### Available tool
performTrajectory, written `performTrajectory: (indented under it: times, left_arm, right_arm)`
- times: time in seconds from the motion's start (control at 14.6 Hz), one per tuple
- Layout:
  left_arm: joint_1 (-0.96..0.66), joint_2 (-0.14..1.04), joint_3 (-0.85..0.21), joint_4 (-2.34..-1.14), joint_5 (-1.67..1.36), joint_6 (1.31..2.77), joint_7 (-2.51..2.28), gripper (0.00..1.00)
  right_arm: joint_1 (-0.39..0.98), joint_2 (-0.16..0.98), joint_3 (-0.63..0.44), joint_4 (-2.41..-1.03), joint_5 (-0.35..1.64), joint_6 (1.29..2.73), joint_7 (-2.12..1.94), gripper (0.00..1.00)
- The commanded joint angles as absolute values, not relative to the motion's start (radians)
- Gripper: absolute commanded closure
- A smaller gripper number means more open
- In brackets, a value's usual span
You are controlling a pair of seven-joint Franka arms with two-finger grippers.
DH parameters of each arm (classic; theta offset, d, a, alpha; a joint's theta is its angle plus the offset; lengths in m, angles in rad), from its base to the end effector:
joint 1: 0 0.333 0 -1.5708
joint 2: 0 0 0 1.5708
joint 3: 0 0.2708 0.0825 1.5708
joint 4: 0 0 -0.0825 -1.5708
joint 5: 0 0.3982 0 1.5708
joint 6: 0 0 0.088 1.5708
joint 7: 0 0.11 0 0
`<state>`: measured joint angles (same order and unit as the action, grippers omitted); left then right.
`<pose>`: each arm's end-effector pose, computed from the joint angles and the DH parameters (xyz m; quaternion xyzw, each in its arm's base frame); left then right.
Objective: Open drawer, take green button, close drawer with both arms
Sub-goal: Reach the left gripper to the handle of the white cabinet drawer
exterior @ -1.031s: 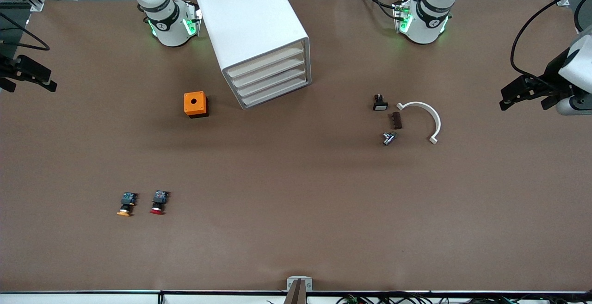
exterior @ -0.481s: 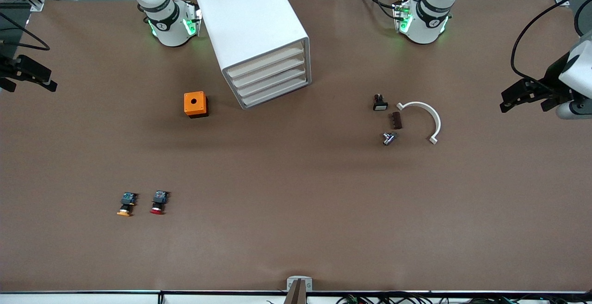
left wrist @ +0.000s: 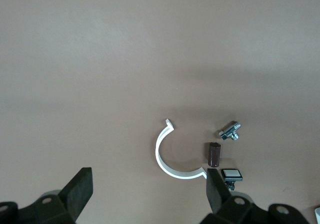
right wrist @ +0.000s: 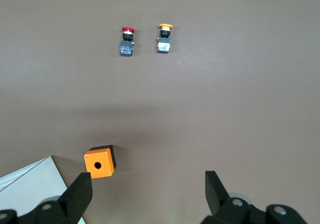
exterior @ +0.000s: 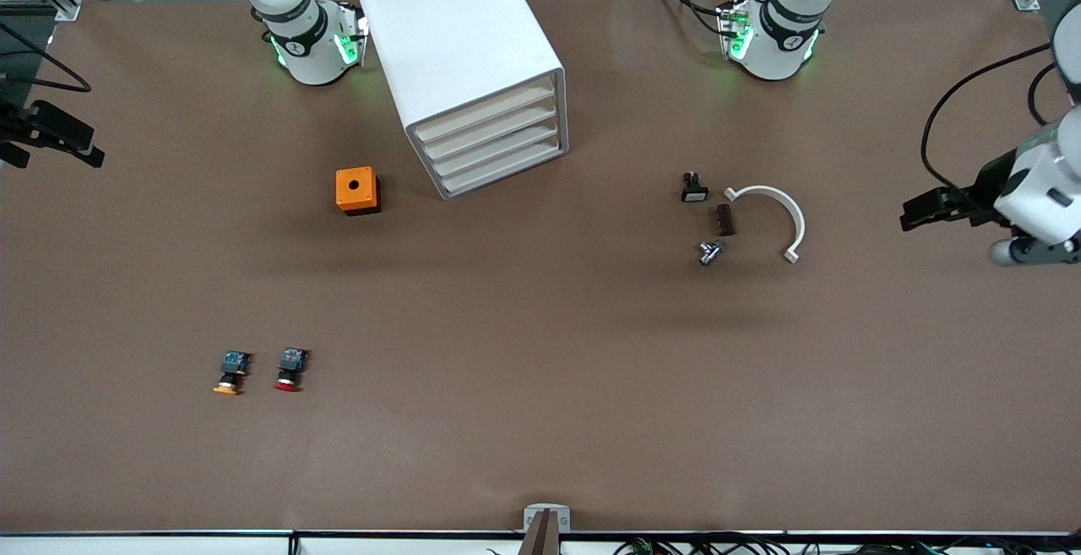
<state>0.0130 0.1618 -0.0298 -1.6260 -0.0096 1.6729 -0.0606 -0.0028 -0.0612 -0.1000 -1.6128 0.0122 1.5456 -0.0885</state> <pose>0.6064 -0.0103 0.4625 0.9981 0.0227 -0.0576 0.0049 0.5468 -0.0565 0.5878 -0.9999 0.0069 0.0023 0.0094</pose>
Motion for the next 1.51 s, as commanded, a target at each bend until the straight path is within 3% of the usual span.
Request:
performTrajectory:
  times: [0.0, 0.34, 0.82, 1.44]
  left_arm:
    - [-0.003, 0.233, -0.040, -1.605, -0.009, 1.658, -0.069, 0.00]
    - [-0.113, 0.337, -0.043, -1.586, -0.012, 1.646, -0.243, 0.00]
    - [-0.311, 0.601, -0.043, -1.366, -0.259, 1.563, -0.895, 0.00]
    - [-0.478, 0.805, -0.044, -1.325, -0.653, 1.559, -1.685, 0.00]
  right_arm:
    - [-0.002, -0.081, -0.103, -1.626, 0.020, 1.536, -0.092, 0.00]
    - [-0.002, -0.080, -0.103, -1.626, 0.020, 1.534, -0.092, 0.00]
    - [-0.005, -0.075, -0.104, -1.620, 0.020, 1.536, -0.092, 0.00]
    - [-0.005, -0.037, -0.106, -1.583, 0.018, 1.532, -0.094, 0.00]
